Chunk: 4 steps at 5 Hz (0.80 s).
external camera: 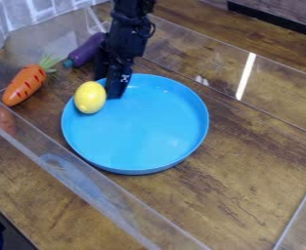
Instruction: Remove the purple eggplant from the blue tray and put it on the table
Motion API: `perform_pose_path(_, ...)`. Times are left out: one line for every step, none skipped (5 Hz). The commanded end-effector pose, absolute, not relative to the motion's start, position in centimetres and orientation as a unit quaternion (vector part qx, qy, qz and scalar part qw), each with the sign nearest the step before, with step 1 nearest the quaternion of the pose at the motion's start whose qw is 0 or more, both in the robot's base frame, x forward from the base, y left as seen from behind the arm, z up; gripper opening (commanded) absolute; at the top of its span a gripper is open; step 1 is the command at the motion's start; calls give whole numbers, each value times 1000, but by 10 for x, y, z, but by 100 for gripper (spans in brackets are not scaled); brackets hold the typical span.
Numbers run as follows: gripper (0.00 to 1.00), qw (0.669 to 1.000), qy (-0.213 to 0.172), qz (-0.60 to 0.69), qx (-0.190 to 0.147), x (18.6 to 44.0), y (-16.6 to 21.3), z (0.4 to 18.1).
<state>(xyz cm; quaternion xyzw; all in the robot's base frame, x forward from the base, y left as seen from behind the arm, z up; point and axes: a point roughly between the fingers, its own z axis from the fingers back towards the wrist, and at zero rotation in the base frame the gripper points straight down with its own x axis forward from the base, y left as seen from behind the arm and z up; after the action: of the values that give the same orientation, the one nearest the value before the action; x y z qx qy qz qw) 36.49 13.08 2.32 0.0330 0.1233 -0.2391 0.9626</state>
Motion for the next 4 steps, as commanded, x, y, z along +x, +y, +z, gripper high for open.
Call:
perform_pose_path(100, 964, 111, -238, 38, 370, 130, 27)
perform_pose_path(100, 964, 112, -239, 36, 371, 126, 24)
perform_pose_path(100, 964, 113, -239, 34, 372, 123, 21)
perform_pose_path(100, 964, 115, -239, 32, 374, 121, 19)
